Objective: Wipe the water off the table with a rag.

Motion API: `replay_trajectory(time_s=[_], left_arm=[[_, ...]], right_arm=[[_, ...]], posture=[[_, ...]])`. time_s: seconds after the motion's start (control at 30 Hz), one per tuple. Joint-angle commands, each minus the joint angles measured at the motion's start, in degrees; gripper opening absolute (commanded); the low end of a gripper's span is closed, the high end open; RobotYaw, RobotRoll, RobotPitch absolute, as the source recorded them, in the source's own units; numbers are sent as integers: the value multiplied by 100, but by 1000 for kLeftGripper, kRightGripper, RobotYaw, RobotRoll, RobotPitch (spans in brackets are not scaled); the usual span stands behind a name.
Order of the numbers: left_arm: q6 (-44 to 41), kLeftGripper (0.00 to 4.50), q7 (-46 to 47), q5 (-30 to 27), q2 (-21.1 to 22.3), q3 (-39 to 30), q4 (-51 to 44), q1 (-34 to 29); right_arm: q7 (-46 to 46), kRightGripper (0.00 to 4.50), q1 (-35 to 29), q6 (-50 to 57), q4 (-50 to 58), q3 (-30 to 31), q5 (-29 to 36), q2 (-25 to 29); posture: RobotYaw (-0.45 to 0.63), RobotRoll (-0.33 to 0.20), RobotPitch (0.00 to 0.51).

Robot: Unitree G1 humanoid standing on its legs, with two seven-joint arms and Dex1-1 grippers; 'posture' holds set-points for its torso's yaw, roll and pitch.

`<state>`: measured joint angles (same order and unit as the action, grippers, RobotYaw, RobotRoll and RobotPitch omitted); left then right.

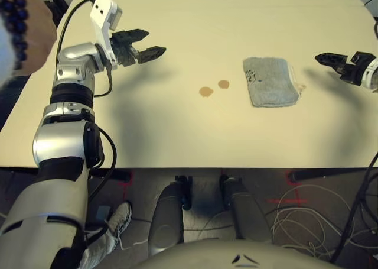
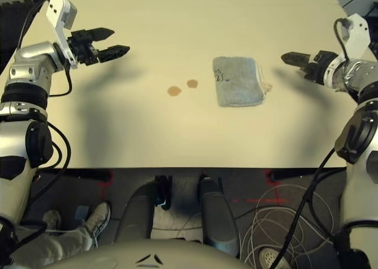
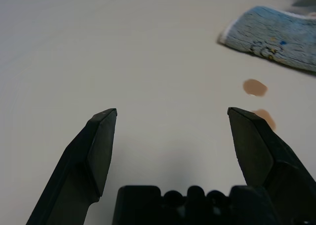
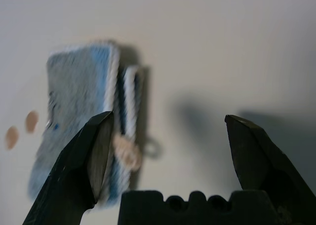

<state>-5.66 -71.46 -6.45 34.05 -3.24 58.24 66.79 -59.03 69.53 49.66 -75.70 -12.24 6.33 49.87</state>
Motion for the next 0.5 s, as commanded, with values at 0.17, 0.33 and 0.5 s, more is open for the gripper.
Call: replay_trajectory(time_s=[0.17, 0.33, 0.5], left_arm=[[-134, 4500, -120, 69, -4, 180, -167, -256], [-290, 4500, -170, 62, -36, 289, -263, -389], [-414, 4500, -323, 55, -49, 381, -350, -457]], right_arm=[[-783, 4486, -211, 585, 42, 440, -215, 86], [-916, 4486, -193, 799, 71, 516, -193, -61], [-921, 4486, -125, 1025, 130, 467, -83, -362]], posture=[[-110, 0, 275], [-118, 0, 284], [-130, 0, 287]])
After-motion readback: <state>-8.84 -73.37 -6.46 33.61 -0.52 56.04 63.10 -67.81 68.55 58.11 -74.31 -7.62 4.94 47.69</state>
